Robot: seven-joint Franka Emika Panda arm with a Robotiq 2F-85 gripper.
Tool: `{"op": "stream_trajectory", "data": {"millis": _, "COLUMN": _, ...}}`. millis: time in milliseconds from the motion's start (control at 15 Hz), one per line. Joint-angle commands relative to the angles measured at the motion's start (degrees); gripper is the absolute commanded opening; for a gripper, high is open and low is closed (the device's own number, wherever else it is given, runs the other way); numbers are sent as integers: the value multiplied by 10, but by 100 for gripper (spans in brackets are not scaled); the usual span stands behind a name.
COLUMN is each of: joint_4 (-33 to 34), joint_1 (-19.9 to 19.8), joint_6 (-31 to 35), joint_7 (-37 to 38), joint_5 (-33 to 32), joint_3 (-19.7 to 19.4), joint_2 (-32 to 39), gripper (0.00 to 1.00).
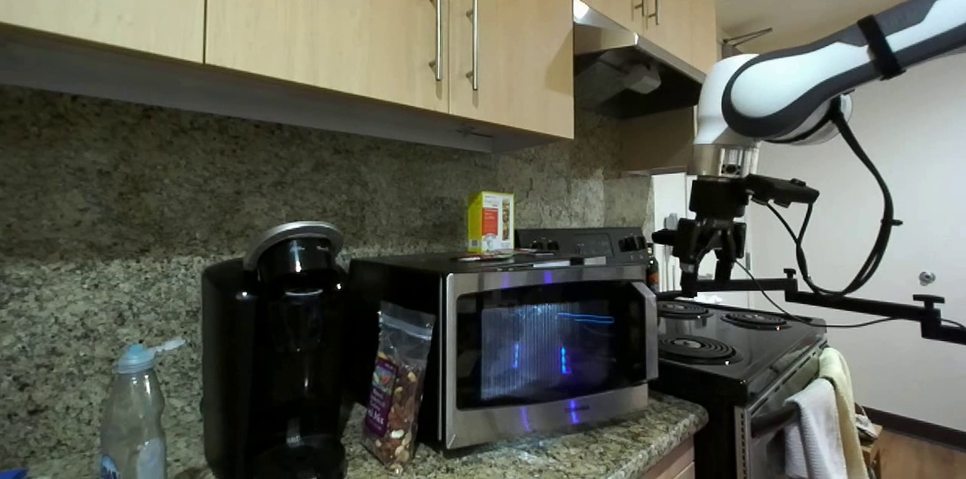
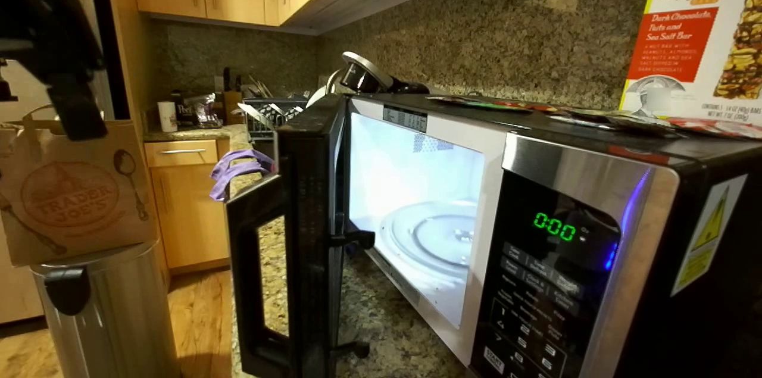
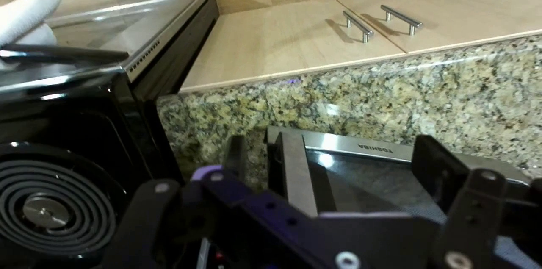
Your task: Open the microwave door
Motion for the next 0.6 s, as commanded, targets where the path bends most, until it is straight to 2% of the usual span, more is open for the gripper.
{"op": "stream_trajectory", "data": {"millis": 0, "joint_4": 6, "joint_1": 19, "joint_6": -2, "joint_7": -14, "joint_5": 0, "joint_3": -8, "joint_2": -9, "gripper": 100}}
{"op": "stream_trajectory", "data": {"millis": 200, "joint_4": 16, "joint_1": 42, "joint_6": -2, "joint_7": -33, "joint_5": 5, "joint_3": -16, "joint_2": -16, "gripper": 100}}
{"op": "stream_trajectory", "data": {"millis": 533, "joint_4": 16, "joint_1": 42, "joint_6": -2, "joint_7": -37, "joint_5": 5, "joint_3": -18, "joint_2": -15, "gripper": 100}}
